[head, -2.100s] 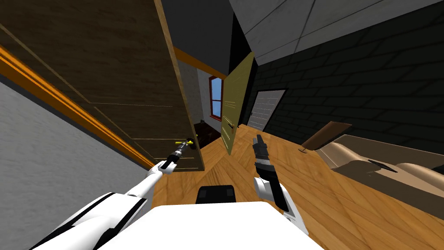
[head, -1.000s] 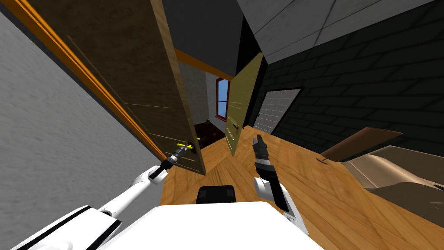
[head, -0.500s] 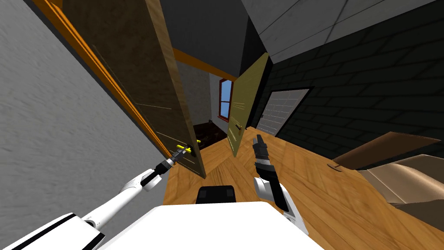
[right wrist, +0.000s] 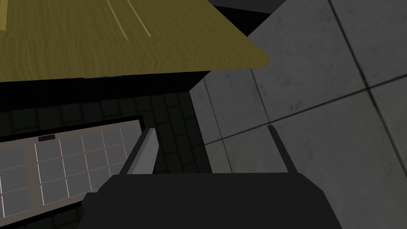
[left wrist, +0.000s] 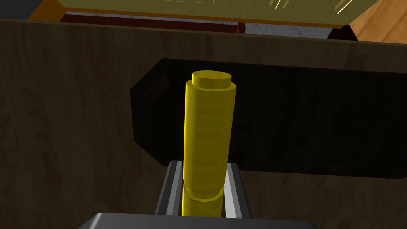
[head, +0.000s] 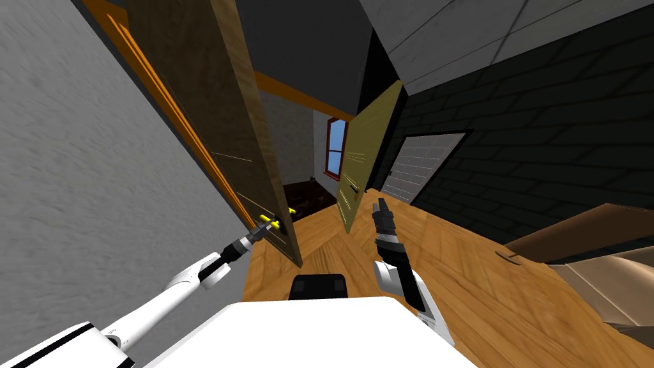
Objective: Pull the door open
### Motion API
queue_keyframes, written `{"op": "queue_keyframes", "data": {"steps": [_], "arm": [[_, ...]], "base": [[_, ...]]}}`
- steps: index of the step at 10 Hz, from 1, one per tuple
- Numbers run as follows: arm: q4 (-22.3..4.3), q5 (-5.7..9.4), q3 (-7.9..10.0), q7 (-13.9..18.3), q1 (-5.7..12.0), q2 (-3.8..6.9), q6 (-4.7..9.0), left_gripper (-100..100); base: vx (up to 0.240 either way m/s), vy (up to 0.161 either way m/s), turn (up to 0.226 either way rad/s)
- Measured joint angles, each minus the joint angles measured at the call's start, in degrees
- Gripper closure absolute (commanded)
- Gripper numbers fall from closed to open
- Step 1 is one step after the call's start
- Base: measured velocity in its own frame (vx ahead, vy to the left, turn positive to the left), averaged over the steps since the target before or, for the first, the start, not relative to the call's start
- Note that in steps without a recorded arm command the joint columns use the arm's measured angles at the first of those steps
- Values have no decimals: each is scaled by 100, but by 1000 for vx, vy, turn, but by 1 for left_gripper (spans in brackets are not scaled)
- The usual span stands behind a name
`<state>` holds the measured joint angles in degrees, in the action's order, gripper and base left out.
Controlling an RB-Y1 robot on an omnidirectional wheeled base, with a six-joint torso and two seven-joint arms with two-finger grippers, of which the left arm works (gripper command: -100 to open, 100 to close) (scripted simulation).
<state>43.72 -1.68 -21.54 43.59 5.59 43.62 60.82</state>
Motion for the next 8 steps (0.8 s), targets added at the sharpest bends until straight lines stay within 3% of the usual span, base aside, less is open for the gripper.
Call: {"op": "queue_keyframes", "data": {"steps": [3,4,7,8], "arm": [[-207,-8,34,-18,41,-13,283,100],[-116,0,59,-6,-22,40,303,100],[-295,-39,27,-18,63,-56,555,100],[-194,-39,34,-27,-20,-36,583,100]], "base": [[85,-120,-44],[74,-95,-44],[40,-87,-47],[44,-77,-14]]}}
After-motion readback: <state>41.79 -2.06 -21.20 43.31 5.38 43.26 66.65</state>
